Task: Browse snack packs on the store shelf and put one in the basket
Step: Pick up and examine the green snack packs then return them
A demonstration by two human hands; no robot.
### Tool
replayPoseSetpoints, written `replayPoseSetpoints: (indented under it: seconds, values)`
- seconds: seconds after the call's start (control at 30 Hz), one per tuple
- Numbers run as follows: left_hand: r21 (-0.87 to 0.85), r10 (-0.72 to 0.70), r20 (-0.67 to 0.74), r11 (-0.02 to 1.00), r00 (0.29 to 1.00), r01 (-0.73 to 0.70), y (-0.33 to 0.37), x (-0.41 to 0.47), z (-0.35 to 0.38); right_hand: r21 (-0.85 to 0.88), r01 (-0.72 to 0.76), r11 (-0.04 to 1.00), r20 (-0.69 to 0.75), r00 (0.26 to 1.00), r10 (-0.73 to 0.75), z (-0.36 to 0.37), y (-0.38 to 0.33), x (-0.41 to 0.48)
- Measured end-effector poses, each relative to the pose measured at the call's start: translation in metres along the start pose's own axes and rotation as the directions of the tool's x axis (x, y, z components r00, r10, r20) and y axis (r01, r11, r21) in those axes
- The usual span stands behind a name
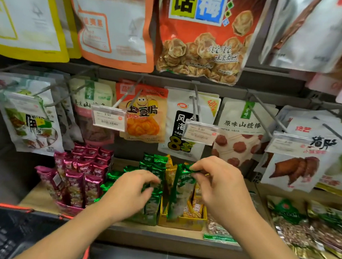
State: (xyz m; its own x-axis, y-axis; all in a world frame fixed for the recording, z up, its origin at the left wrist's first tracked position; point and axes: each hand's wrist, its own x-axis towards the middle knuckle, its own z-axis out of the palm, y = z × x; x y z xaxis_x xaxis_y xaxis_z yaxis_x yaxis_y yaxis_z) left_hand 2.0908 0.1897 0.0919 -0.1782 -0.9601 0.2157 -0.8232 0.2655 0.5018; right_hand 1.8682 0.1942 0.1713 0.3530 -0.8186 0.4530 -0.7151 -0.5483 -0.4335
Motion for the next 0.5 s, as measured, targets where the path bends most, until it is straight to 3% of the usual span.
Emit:
replayPoseSetpoints:
  seconds: [0.17, 0.3, 0.4, 0.5]
  values:
    - [-0.403, -0.023, 0.075, 0.914, 0.997, 0.051, 0.051, -0.009, -0.013, 0.154, -0.137, 0.978, 0.153, 0.982, 0.113, -0.001, 0.006, -0.004]
    - [-0.529, -0.052, 0.047, 0.846, 0.998, 0.070, 0.071, -0.012, -0.017, 0.369, -0.236, 0.899, 0.202, 0.964, 0.171, 0.000, 0.008, -0.004]
    - [-0.595, -0.083, 0.000, 0.801, 0.997, 0.067, 0.076, -0.013, -0.021, 0.547, -0.347, 0.762, 0.267, 0.935, 0.235, 0.006, 0.012, -0.003]
    - [-0.769, -0.202, 0.033, 0.621, 0.979, 0.154, 0.082, -0.015, -0.025, 0.555, -0.475, 0.683, 0.489, 0.850, 0.195, 0.018, 0.016, -0.007]
